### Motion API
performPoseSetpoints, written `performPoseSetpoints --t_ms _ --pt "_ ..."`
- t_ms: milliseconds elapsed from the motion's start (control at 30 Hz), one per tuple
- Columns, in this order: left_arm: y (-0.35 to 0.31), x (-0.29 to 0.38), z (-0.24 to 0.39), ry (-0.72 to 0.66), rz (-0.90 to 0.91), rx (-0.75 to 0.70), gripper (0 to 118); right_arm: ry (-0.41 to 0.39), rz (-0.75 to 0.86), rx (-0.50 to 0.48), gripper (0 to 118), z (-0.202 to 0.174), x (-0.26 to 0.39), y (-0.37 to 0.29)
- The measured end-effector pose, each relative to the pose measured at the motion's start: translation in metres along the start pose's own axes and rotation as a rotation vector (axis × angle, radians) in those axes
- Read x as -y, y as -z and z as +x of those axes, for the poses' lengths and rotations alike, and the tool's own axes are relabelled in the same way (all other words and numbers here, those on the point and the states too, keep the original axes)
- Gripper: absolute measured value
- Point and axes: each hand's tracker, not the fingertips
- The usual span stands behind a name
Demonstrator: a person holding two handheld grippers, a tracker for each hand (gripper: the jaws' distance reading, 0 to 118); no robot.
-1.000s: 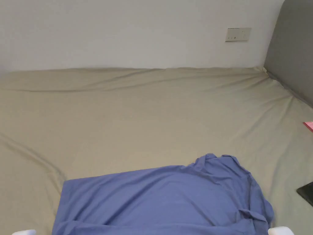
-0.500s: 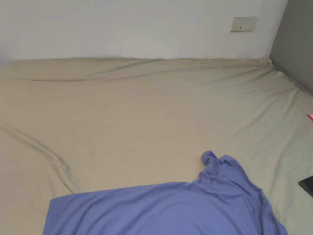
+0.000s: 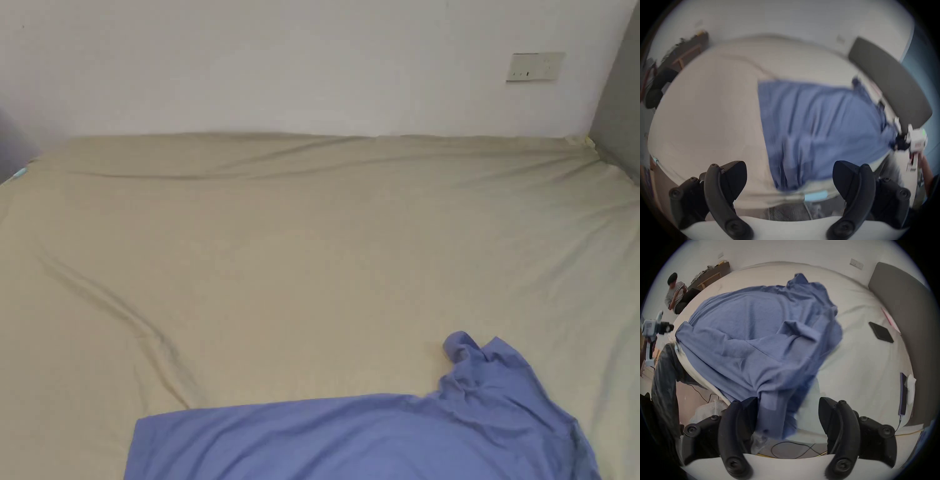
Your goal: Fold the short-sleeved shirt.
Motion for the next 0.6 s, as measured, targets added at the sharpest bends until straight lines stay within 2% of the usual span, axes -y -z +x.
performPoseSetpoints --t_ms 67,133,233,300,367,433,567,600 --pt "0.006 -0.033 -0.008 -0.072 0.057 -0.045 115 0.134 0.074 -0.025 81 0.012 -0.001 -0.019" --pt "0.030 -0.061 -0.013 -0.105 0.063 -0.059 118 0.164 0.157 0.039 81 0.019 -0.007 -0.033" --pt "0.094 -0.089 -0.012 -0.111 0.034 -0.087 118 0.151 0.220 0.130 81 0.022 -0.023 -0.045" --pt "0.147 -0.100 -0.010 -0.106 -0.052 -0.136 118 0.159 0.224 0.139 81 0.021 -0.041 -0.045" --pt "0.198 -0.103 -0.016 -0.045 -0.172 -0.216 118 0.160 0.215 0.160 80 0.021 -0.060 -0.040" --pt "0.224 -0.100 -0.007 0.035 -0.218 -0.308 117 0.143 0.207 0.198 81 0.020 -0.082 -0.033" --pt "0.219 -0.085 -0.002 0.035 -0.149 -0.273 116 0.121 0.221 0.169 81 0.027 -0.140 -0.002" --pt "0.212 -0.088 -0.003 0.010 -0.159 -0.254 111 0.117 0.223 0.159 81 0.027 -0.155 0.010"
